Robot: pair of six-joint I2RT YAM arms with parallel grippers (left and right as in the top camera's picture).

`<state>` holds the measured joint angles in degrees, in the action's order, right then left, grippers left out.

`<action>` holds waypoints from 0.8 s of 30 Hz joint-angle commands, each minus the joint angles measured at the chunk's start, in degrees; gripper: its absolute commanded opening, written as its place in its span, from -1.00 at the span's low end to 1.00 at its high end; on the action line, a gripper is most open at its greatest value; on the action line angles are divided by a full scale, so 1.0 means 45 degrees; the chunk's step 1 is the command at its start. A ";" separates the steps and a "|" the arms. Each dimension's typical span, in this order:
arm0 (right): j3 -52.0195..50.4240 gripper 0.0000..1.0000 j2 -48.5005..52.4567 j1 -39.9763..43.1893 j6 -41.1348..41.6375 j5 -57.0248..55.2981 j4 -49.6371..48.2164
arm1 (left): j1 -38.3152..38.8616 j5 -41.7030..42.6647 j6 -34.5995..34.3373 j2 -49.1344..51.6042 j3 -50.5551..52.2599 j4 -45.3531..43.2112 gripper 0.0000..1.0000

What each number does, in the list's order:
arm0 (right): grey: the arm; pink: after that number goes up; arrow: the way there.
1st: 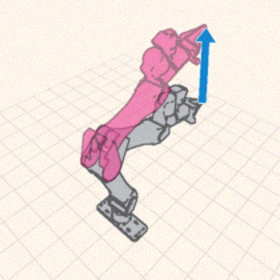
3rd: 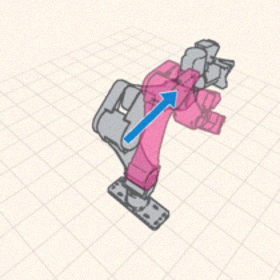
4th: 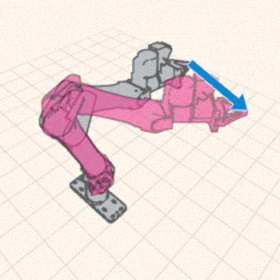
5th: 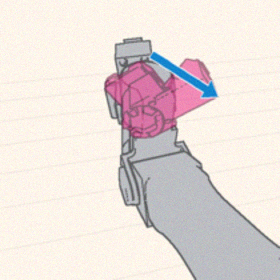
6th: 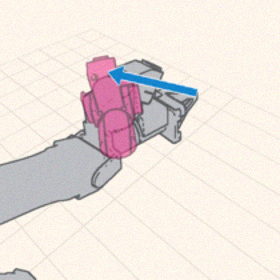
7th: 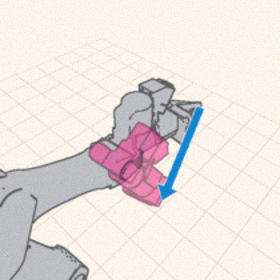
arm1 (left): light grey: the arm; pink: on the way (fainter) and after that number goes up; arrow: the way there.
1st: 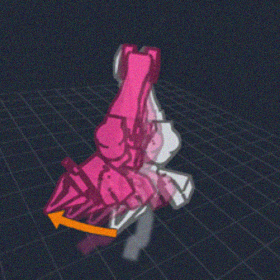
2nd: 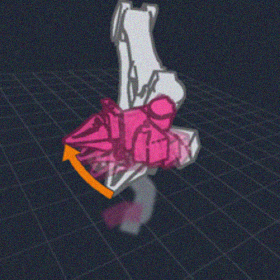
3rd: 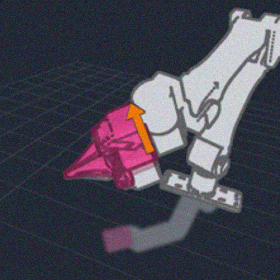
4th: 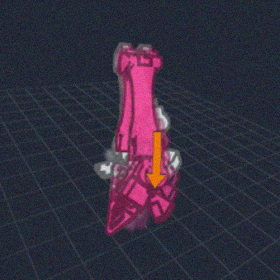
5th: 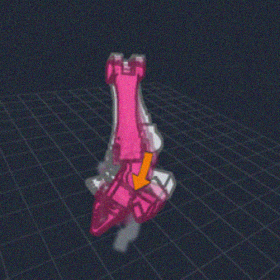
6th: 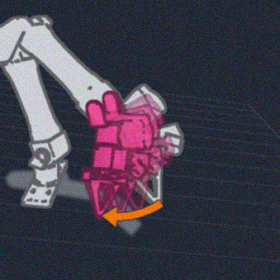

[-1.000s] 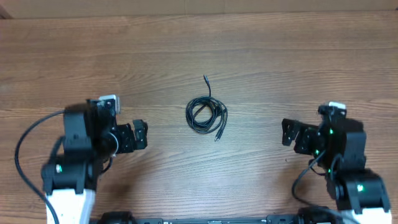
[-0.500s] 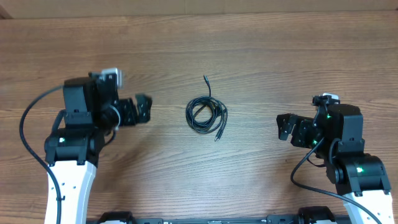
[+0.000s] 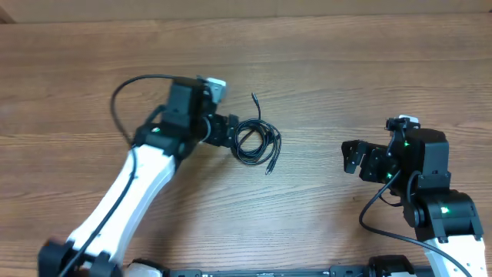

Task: Untangle cables
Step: 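Reach the left gripper to the black cable coil and grasp it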

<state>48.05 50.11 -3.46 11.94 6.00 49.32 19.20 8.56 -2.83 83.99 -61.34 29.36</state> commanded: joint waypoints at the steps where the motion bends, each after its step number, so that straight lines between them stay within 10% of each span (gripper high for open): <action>1: 0.0408 1.00 -0.0044 -0.0049 0.0019 0.0078 0.0005 | 0.0389 -0.0321 0.0325 0.1336 -0.0228 -0.0602 0.74; 18: 0.0408 1.00 -0.0044 -0.0049 0.0024 0.0087 0.0015 | 0.0738 -0.0267 -0.0092 0.5100 -0.0228 -0.2589 0.61; 24: 0.0408 1.00 -0.0044 -0.0049 0.0024 0.0131 0.0000 | 0.0738 -0.0233 -0.0087 0.5396 -0.0243 -0.2642 -0.26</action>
<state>48.05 50.11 -3.46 11.97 6.13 49.67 22.15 7.90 -3.01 107.55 -61.41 17.98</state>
